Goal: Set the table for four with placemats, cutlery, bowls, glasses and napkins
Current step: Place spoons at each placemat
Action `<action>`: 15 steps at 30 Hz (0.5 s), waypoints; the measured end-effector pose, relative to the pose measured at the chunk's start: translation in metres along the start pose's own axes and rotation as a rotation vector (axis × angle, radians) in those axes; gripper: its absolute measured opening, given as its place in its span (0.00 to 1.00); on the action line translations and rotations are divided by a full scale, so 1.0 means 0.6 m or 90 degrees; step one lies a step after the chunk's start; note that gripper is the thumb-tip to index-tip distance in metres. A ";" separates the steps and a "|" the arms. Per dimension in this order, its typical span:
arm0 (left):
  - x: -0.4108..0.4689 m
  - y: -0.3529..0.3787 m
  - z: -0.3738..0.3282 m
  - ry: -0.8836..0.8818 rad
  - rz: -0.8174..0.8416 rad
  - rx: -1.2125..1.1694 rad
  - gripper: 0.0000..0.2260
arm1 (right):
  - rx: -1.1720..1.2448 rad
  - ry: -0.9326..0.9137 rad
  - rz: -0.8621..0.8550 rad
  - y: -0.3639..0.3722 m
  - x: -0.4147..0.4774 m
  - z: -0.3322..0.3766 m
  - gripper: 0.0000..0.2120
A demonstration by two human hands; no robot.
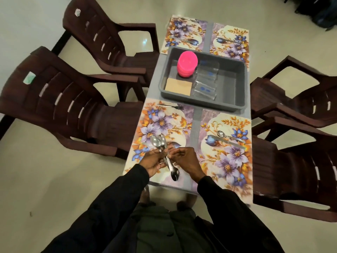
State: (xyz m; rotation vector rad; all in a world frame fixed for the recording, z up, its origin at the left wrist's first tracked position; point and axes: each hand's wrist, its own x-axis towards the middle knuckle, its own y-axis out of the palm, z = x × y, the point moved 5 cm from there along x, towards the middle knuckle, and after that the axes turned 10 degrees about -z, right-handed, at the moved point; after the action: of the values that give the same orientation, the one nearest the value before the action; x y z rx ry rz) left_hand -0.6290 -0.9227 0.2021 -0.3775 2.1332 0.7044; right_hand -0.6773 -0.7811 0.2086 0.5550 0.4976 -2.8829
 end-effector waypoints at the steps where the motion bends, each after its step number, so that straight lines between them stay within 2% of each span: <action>1: -0.005 -0.017 -0.007 0.000 0.004 0.006 0.12 | -0.003 0.014 -0.005 0.018 -0.006 0.002 0.02; 9: -0.041 -0.113 -0.049 -0.009 0.007 -0.014 0.10 | 0.015 0.076 -0.013 0.114 -0.052 0.038 0.05; 12: -0.050 -0.125 -0.060 -0.004 -0.003 0.010 0.09 | 0.001 0.060 -0.008 0.124 -0.061 0.056 0.04; 15: -0.053 -0.132 -0.071 -0.005 -0.017 0.029 0.07 | -0.039 -0.011 0.021 0.127 -0.062 0.073 0.05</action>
State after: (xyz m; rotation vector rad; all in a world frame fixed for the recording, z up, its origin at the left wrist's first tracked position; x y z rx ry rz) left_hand -0.5976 -1.0110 0.2206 -0.3785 2.1292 0.6401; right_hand -0.6412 -0.8639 0.2393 0.5242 0.5658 -2.8282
